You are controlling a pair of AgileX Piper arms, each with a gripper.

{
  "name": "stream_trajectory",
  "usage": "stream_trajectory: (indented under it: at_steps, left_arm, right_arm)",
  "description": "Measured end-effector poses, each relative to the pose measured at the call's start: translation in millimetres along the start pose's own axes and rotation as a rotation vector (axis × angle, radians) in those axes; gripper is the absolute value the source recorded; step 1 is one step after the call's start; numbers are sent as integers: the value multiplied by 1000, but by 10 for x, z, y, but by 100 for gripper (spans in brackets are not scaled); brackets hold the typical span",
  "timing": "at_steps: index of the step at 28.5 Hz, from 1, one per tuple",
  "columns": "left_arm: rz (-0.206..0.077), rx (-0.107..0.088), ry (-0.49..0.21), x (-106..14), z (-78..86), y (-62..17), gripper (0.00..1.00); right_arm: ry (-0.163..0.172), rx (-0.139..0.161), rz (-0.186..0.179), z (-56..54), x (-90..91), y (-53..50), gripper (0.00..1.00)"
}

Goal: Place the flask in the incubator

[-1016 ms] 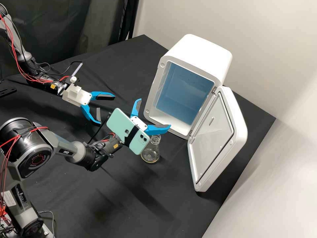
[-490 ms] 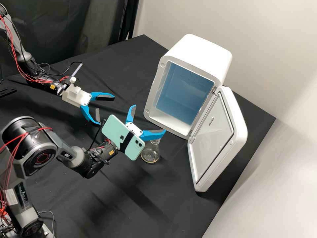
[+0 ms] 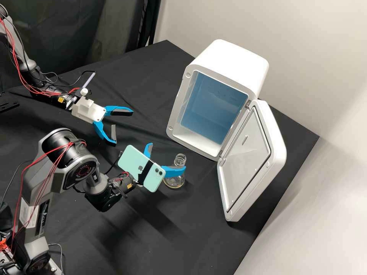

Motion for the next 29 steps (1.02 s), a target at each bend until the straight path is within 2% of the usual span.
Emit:
stream_trajectory:
  at_steps: [5, 6, 12, 13, 19, 24, 29]
  left_arm:
    - [3, 1, 0, -5, 2, 15, 100]
    - [2, 1, -2, -4, 10, 13, 100]
    - [0, 4, -21, 2, 72, 6, 100]
    - [0, 4, -22, 2, 77, 6, 100]
    - [-1, 6, -25, 2, 80, 5, 100]
    - [-1, 6, -25, 2, 80, 5, 100]
    - [-1, 6, -25, 2, 80, 5, 100]
  right_arm:
    - [-29, 6, 4, 83, 20, 8, 100]
    - [-39, 18, 10, 131, 44, 32, 100]
    - [-54, 169, 48, 247, 145, 177, 100]
    - [-54, 183, 52, 253, 152, 191, 100]
    - [-21, 195, 52, 214, 210, 222, 100]
    - [-24, 202, 40, 241, 298, 177, 100]
    - [-41, 202, -1, 259, 371, 82, 100]
